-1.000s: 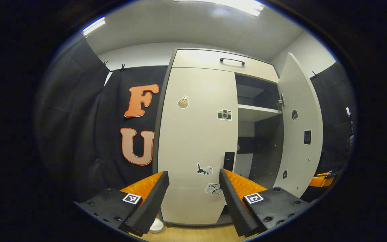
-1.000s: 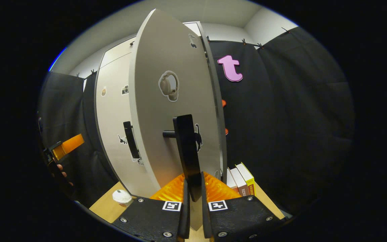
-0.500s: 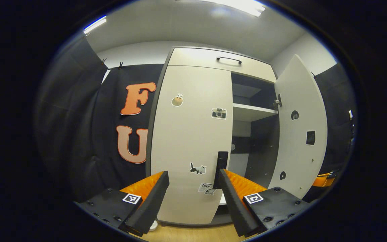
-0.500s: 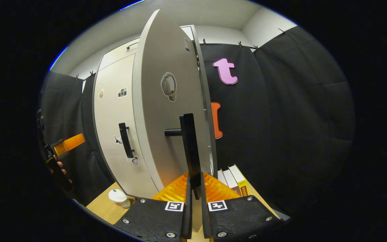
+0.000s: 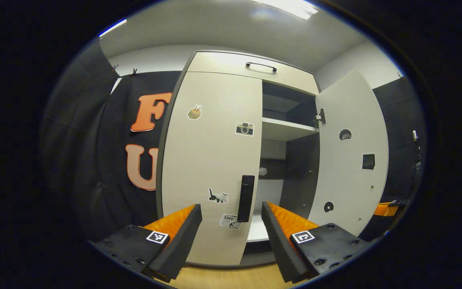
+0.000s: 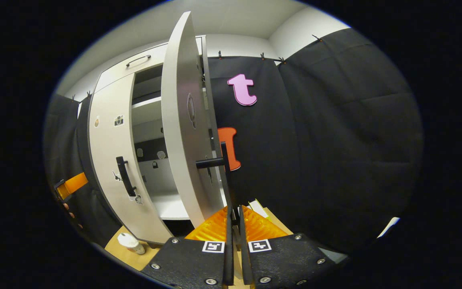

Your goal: Open the right door of the double-door shoe cabinet with the right hand, and open the left door with the left hand.

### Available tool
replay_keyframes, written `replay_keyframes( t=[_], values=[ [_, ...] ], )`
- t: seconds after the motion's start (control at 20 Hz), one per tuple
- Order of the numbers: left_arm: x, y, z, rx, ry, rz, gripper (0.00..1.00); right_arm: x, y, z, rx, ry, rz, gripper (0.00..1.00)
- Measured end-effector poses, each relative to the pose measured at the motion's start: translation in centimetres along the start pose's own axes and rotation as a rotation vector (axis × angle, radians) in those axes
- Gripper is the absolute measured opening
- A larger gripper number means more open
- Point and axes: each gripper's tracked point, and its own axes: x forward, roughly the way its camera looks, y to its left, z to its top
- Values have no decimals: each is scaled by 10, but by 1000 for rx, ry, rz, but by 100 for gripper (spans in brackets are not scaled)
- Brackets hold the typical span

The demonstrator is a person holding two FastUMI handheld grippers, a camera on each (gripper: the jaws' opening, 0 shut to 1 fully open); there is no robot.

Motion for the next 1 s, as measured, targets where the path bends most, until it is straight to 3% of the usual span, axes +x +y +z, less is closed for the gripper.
replay_keyframes(
  t=[0.15, 0.2, 0.25, 0.3, 0.35, 0.65, 1.0],
  values=[
    [5, -8, 0, 21, -2, -21, 95, -6, 2, 6, 24, -17, 24, 7],
    [6, -11, 0, 23, 1, -28, 95, -9, 6, 9, 35, -24, 43, 17],
    [9, -15, -2, 25, 6, -36, 95, -10, 5, 11, 31, -35, 48, 17],
    [12, -17, -2, 26, 8, -43, 95, -12, 3, 14, 23, -47, 49, 5],
    [15, -19, -2, 27, 9, -49, 95, -14, 1, 16, 11, -57, 44, 6],
    [37, -29, -11, 18, 25, -69, 96, -31, -41, 25, -5, -89, -60, 6],
    [70, -33, -33, 13, 87, -74, 96, -43, -77, 18, -5, -64, -147, 20]
  ],
)
